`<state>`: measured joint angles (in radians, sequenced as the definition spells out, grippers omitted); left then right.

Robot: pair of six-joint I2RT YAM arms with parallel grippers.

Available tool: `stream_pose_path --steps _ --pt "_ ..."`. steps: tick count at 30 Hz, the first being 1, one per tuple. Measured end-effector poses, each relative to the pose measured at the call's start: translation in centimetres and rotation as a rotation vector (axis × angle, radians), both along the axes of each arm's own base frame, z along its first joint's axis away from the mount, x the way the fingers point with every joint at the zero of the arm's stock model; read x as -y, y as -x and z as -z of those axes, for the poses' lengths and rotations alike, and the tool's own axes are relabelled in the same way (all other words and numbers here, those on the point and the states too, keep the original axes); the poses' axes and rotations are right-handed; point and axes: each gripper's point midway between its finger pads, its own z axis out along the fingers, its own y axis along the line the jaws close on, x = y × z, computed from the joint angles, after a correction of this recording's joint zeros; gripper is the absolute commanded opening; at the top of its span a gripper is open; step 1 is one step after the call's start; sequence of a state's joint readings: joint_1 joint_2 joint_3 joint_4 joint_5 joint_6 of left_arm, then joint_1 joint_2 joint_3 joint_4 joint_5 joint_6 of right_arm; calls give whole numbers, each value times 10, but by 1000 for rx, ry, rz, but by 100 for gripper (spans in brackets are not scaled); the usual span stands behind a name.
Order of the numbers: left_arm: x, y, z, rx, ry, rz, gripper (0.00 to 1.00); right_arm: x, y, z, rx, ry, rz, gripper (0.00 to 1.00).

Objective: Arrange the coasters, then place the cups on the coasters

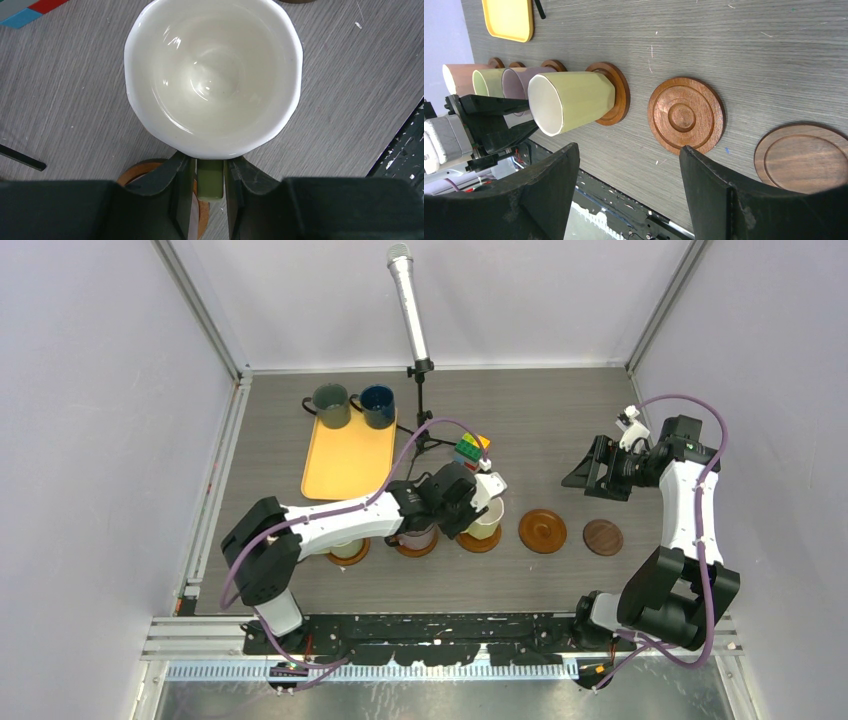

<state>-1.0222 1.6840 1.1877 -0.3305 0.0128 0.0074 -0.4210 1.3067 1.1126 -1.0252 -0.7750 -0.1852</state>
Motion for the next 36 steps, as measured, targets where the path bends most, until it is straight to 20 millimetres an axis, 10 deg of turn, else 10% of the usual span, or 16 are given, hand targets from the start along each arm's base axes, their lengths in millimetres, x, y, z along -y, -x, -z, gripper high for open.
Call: stream_pose_path --steps 19,36 --pt "-8 7 -6 -4 4 5 20 0 1 0 -2 0 -2 78" --pt "-7 14 -5 -42 18 11 31 0 1 0 -2 0 -3 78"
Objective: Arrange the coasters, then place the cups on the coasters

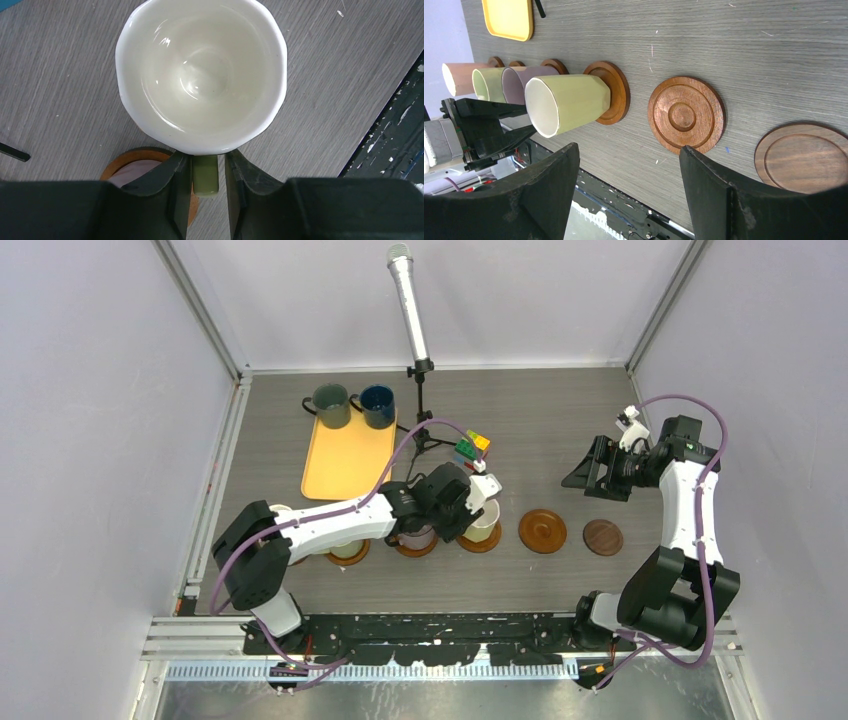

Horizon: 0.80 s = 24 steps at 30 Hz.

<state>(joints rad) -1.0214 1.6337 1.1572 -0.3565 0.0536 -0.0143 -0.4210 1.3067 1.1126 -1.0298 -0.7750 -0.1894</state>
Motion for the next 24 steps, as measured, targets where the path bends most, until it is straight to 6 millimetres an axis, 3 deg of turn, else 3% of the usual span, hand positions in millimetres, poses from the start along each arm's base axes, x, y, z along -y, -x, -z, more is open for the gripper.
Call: stream_pose_path --steps 5,10,16,20,24 --pt "1 3 0 -16 7 4 34 0 0 0 1 1 -2 78" --pt "-1 4 0 -19 -2 6 60 0 1 0 1 3 -7 78" --pt "-13 3 -13 -14 -4 -11 81 -1 3 1 -5 2 -12 78" --pt "-26 -6 -42 0 18 -33 99 -2 5 1 -12 0 -16 78" --pt "-42 -25 -94 32 96 -45 100 -2 7 1 -16 -1 -20 78"
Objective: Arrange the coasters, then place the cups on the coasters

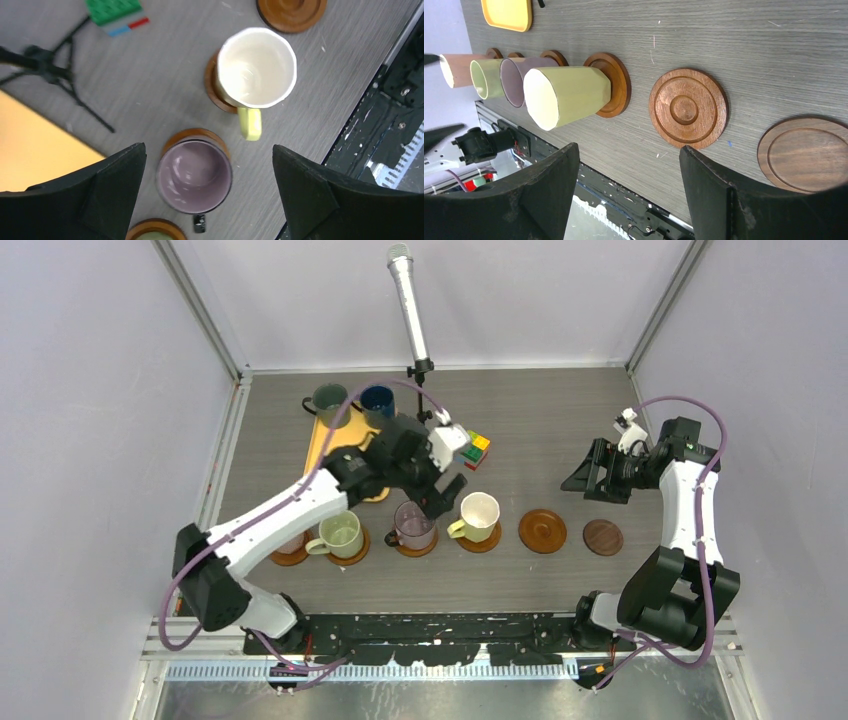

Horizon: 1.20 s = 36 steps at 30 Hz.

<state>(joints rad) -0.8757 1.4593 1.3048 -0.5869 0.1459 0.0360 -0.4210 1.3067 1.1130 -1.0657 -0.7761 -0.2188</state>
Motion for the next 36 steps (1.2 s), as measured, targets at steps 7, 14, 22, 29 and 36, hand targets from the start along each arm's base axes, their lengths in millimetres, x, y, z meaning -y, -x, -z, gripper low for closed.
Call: stream_pose_path --steps 7,14,22,29,36 --pt "-63 -42 -65 50 86 -58 100 0 0 -2 4 4 -8 78" --pt "-184 -111 -67 33 70 -261 96 0 -1 -1 -1 -5 -12 80" --pt "-258 -193 -21 11 -53 -350 90 -1 -1 0 0 -11 -18 81" --pt "-297 -255 12 48 -143 -317 82 -1 1 1 3 -4 -36 81" --pt "-347 -289 36 102 -193 -233 72 -3 6 2 -8 -4 -51 81"
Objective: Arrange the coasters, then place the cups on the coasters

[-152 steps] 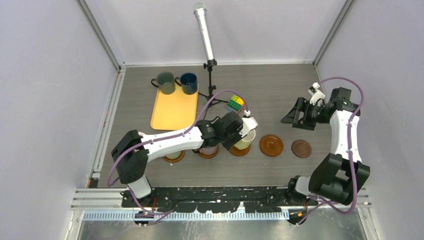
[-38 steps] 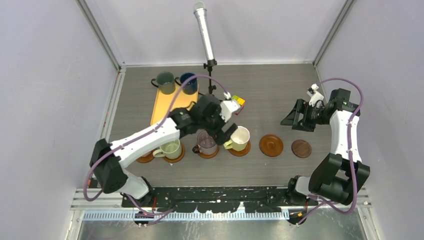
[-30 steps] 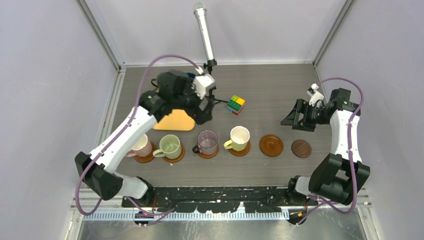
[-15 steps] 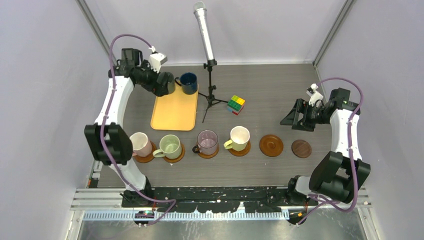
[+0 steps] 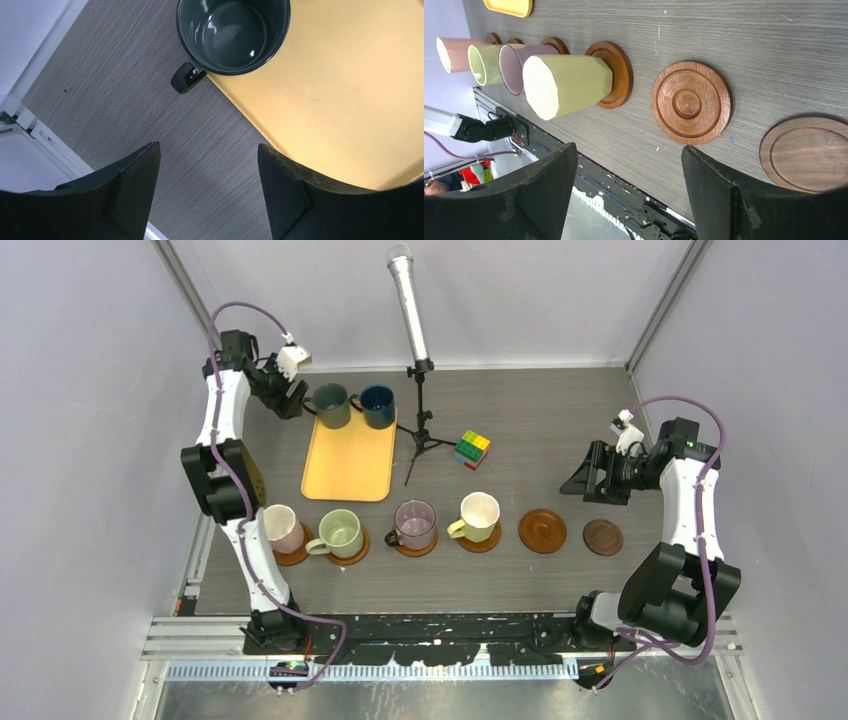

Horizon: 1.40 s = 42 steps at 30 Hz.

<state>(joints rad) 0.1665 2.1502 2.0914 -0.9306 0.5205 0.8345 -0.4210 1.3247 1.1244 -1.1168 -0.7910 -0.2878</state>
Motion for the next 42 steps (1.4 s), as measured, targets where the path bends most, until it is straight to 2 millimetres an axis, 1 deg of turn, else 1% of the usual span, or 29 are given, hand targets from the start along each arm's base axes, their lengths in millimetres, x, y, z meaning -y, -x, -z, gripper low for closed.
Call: stream_pose_path --steps 2,4,11,14,17,21,25,31,33,35,37,39,40,42 --pt "-6 -1 10 -5 -18 26 74 0 0 0 -1 0 -1 81" --pt "-7 -3 19 -6 -33 57 75 0 1 0 -4 -1 -2 81" --pt "2 -14 45 9 -39 155 82 0 1 2 -12 -4 -1 81" --pt "0 -22 54 24 -51 172 83 0 1 2 -14 -5 -1 81" --pt "-2 -30 58 53 -70 193 84 0 1 2 -16 -2 -1 81" --pt "-3 -41 59 99 -92 222 84 1 1 2 -18 -1 0 81" --pt "-1 -48 61 127 -94 249 84 1 1 1 -17 3 1 81" --pt "2 -53 68 132 -83 268 76 2 1 0 -20 7 1 81" --pt "5 -53 69 130 -72 280 71 2 2 1 -22 9 0 81" --pt "8 -49 71 122 -64 296 66 2 3 1 -26 12 -1 81" --pt "11 -45 73 116 -52 314 59 2 3 1 -25 15 -4 81" --pt "13 -39 77 105 -48 330 53 3 3 0 -23 17 -6 81" --pt "15 -32 79 96 -44 340 50 3 3 0 -23 18 -7 81" --pt "18 -21 81 74 -30 350 47 3 2 -2 -17 21 -8 81"
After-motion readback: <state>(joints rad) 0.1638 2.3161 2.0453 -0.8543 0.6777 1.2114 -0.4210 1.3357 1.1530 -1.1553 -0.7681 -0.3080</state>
